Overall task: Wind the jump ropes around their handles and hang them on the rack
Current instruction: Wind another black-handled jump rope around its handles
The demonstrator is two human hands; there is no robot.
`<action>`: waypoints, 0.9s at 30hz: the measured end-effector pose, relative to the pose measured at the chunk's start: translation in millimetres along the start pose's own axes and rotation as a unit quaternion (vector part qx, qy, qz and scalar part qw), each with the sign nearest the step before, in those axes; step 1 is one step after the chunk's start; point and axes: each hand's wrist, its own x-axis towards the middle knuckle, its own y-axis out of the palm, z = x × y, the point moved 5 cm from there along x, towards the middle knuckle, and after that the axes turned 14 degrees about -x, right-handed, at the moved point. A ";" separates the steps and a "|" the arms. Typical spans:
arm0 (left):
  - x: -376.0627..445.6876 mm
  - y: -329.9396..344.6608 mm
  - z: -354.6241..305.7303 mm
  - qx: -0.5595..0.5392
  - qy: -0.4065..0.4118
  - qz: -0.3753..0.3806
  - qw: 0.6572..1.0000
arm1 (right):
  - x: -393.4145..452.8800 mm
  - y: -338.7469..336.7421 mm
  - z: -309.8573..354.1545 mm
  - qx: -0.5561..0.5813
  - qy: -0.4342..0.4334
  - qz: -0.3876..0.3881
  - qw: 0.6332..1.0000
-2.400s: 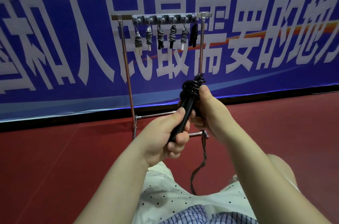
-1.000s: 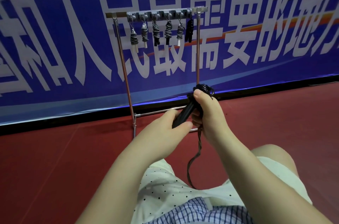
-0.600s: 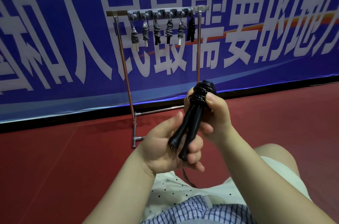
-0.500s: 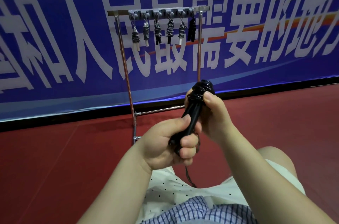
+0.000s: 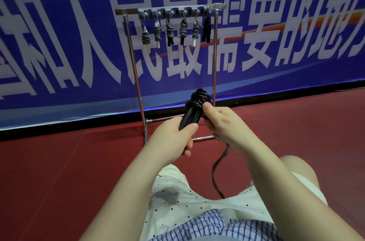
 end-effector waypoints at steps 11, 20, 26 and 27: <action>-4.9 -4.2 -16.4 0.287 0.082 -0.049 0.953 | -5.1 8.2 5.5 0.133 0.061 0.072 0.987; -8.3 1.8 -17.2 0.079 0.016 0.033 0.996 | -3.5 2.3 3.4 0.195 0.061 0.003 0.979; -15.9 14.1 -11.1 -0.245 -0.107 0.220 0.938 | -5.6 4.8 14.8 0.321 -0.088 0.064 0.941; -17.6 18.5 -6.8 -0.303 -0.134 0.264 0.906 | -7.0 5.3 19.4 0.331 -0.116 0.085 0.932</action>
